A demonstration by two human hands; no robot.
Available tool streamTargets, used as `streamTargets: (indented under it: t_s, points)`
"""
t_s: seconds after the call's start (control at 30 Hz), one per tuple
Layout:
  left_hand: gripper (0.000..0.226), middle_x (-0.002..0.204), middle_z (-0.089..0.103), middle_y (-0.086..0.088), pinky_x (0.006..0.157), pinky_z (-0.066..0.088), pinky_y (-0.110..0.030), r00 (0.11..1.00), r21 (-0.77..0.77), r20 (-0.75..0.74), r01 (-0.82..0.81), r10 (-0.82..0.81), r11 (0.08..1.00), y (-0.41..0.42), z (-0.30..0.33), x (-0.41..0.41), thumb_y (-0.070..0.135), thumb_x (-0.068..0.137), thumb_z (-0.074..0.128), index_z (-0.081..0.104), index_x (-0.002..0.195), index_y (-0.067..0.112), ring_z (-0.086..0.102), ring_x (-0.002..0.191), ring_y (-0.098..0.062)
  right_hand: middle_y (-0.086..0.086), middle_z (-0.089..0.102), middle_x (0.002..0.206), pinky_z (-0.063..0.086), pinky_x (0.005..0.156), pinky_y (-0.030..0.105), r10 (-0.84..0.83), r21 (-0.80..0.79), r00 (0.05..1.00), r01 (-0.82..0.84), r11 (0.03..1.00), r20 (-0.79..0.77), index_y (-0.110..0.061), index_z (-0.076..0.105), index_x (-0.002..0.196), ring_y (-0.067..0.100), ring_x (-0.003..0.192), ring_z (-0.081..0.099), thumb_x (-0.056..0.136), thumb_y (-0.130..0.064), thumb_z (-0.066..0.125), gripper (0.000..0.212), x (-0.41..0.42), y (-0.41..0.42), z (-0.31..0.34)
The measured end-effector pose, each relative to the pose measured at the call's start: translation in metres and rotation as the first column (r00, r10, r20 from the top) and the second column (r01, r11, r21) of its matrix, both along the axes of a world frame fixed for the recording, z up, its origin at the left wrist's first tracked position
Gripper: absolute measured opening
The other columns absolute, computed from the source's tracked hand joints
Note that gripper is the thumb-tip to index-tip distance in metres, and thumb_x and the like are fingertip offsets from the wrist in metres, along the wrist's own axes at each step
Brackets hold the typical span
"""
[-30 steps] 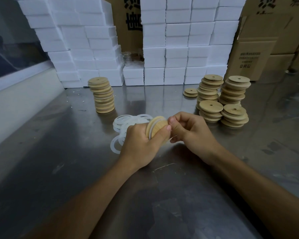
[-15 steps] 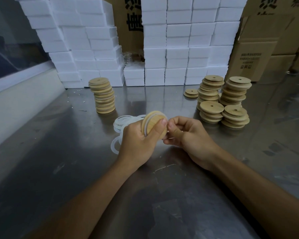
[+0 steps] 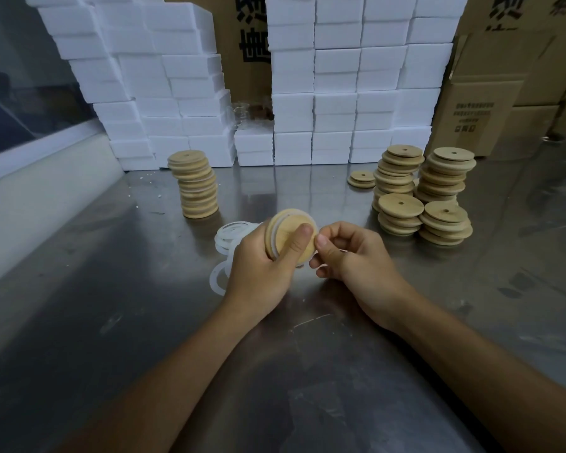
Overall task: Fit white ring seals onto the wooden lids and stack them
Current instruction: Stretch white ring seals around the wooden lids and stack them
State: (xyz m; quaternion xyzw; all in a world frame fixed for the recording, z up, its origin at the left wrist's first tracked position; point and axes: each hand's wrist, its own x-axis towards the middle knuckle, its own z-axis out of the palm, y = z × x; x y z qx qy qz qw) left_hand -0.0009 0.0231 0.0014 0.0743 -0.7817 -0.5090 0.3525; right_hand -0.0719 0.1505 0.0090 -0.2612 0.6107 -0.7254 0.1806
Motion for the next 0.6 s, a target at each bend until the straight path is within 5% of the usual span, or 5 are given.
streamTargets:
  t_s: [0.07, 0.13, 0.33, 0.43, 0.6]
  points:
    - [0.029, 0.070, 0.064, 0.004, 0.053, 0.048, -0.031, 0.996, -0.051, -0.010, -0.091, 0.091, 0.995, -0.0028, -0.0017, -0.0012, 0.046, 0.086, 0.069, 0.061, 0.087, 0.018, 0.061, 0.059, -0.018, -0.001, 0.064, 0.065, 0.049, 0.056, 0.022, -0.082, 0.012, 0.996, 0.083, 0.996, -0.047, -0.011, 0.061, 0.081, 0.010, 0.059, 0.060, 0.095, -0.004, 0.059, 0.016, -0.0013, -0.0016, -0.0012]
    - [0.021, 0.080, 0.063, 0.013, 0.059, 0.050, -0.023, 0.987, -0.091, -0.016, -0.163, 0.162, 0.982, -0.0042, -0.0019, -0.0010, 0.036, 0.086, 0.073, 0.061, 0.098, 0.023, 0.063, 0.067, -0.015, -0.004, 0.063, 0.065, 0.049, 0.055, 0.025, -0.204, 0.055, 0.955, 0.220, 0.974, -0.216, -0.012, 0.060, 0.079, 0.009, 0.058, 0.060, 0.094, -0.003, 0.061, 0.017, -0.0031, -0.0007, -0.0021]
    - [0.026, 0.080, 0.062, 0.010, 0.064, 0.034, -0.013, 0.961, -0.349, 0.053, -0.238, 0.273, 0.906, -0.0010, -0.0009, 0.0022, 0.031, 0.094, 0.061, 0.069, 0.113, 0.015, 0.053, 0.073, -0.006, 0.000, 0.062, 0.084, 0.050, 0.059, 0.030, -0.248, 0.022, 0.563, 0.429, 0.903, -0.789, -0.009, 0.061, 0.087, 0.013, 0.071, 0.060, 0.087, -0.003, 0.067, 0.008, 0.0021, 0.0036, 0.0024]
    - [0.021, 0.086, 0.070, -0.001, 0.063, 0.035, -0.016, 0.948, -0.401, 0.029, -0.281, 0.318, 0.872, 0.0001, 0.0019, 0.0034, 0.027, 0.095, 0.061, 0.072, 0.103, 0.011, 0.054, 0.077, -0.009, 0.001, 0.058, 0.088, 0.048, 0.056, 0.045, -0.226, 0.007, 0.444, 0.466, 0.885, -0.867, -0.009, 0.060, 0.088, 0.018, 0.071, 0.055, 0.088, -0.006, 0.064, 0.006, 0.0012, 0.0028, 0.0042]
    - [0.014, 0.071, 0.063, 0.010, 0.062, 0.040, -0.022, 0.954, -0.344, 0.086, -0.243, 0.288, 0.907, 0.0003, 0.0064, 0.0046, 0.019, 0.097, 0.058, 0.060, 0.083, 0.019, 0.056, 0.066, -0.005, 0.002, 0.058, 0.091, 0.049, 0.058, 0.040, -0.275, -0.049, 0.410, 0.481, 0.875, -0.870, -0.009, 0.059, 0.091, 0.016, 0.073, 0.053, 0.090, -0.006, 0.063, 0.004, -0.0018, 0.0022, 0.0029]
